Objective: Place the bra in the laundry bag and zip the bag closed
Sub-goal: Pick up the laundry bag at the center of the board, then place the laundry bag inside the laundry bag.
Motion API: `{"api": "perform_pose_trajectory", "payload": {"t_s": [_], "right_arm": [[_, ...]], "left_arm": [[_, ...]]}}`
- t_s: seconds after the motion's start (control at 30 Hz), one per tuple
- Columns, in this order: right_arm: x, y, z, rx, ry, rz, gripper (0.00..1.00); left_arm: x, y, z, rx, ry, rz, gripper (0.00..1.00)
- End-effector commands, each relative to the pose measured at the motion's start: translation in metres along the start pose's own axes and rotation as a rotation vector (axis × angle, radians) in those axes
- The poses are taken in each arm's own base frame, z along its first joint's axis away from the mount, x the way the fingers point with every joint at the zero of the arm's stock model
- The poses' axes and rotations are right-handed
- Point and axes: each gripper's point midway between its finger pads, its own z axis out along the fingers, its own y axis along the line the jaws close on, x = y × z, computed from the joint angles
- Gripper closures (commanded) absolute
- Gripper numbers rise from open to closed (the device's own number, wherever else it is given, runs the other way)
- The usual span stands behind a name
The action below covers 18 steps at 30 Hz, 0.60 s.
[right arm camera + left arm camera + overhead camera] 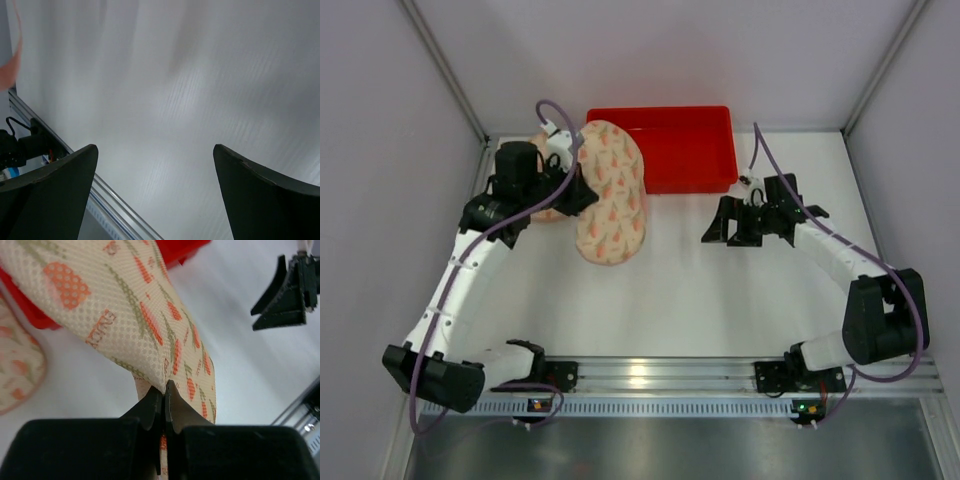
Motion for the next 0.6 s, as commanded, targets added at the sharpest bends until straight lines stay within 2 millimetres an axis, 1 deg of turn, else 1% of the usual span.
{"api": "perform_pose_trajectory", "payload": {"t_s": [0.0,0.03,0.07,0.13,0.17,0.2,0.23,0.27,0.3,0.33,0.37,0.4,0.43,0.47,0.5,0.53,0.57], "right_arm": [[-0.012,0.012,-0.014,-0.015,-0.05,-0.086,0.0],[-0.012,0.013,-0.015,-0.016,-0.051,-0.089,0.01],[-0.012,0.013,-0.016,-0.019,-0.052,-0.097,0.01],[-0.014,0.015,-0.017,-0.025,-0.055,-0.11,0.01],[-0.013,0.014,-0.017,-0.024,-0.053,-0.116,0.01],[-0.013,0.014,-0.017,-0.022,-0.052,-0.115,0.01],[-0.013,0.014,-0.017,-0.022,-0.052,-0.115,0.01],[-0.013,0.014,-0.017,-0.022,-0.053,-0.117,0.01],[-0.013,0.013,-0.017,-0.02,-0.053,-0.116,0.01],[-0.014,0.012,-0.017,-0.013,-0.057,-0.117,0.01],[-0.013,0.012,-0.017,-0.014,-0.055,-0.117,0.01],[-0.013,0.011,-0.017,-0.01,-0.057,-0.116,0.01],[-0.013,0.011,-0.017,-0.008,-0.058,-0.117,0.0],[-0.013,0.01,-0.017,-0.009,-0.058,-0.115,0.0],[-0.012,0.009,-0.017,-0.007,-0.058,-0.113,0.01],[-0.012,0.008,-0.017,-0.005,-0.059,-0.114,0.01],[-0.012,0.007,-0.016,-0.004,-0.057,-0.109,0.01]], "left_arm": [[-0.033,0.028,-0.028,-0.054,-0.047,0.108,1.0],[-0.039,0.039,-0.03,-0.064,-0.05,0.098,1.0],[-0.053,0.061,-0.037,-0.088,-0.058,0.084,1.0],[-0.064,0.083,-0.041,-0.105,-0.059,0.058,1.0],[-0.077,0.105,-0.055,-0.148,-0.085,0.034,1.0],[-0.076,0.132,-0.052,-0.18,-0.07,-0.007,1.0],[-0.079,0.135,-0.049,-0.173,-0.067,-0.006,1.0],[-0.081,0.153,-0.053,-0.204,-0.07,-0.017,1.0],[-0.086,0.166,-0.05,-0.218,-0.071,-0.022,1.0],[-0.087,0.175,-0.049,-0.224,-0.071,-0.03,1.0],[-0.09,0.187,-0.054,-0.243,-0.08,-0.046,1.0],[-0.097,0.193,-0.057,-0.252,-0.094,-0.041,1.0],[-0.093,0.207,-0.05,-0.258,-0.08,-0.057,1.0],[-0.092,0.217,-0.05,-0.269,-0.075,-0.056,1.0],[-0.092,0.223,-0.047,-0.267,-0.073,-0.061,1.0],[-0.096,0.228,-0.047,-0.263,-0.082,-0.059,1.0],[-0.089,0.241,-0.041,-0.26,-0.068,-0.089,1.0]]}}
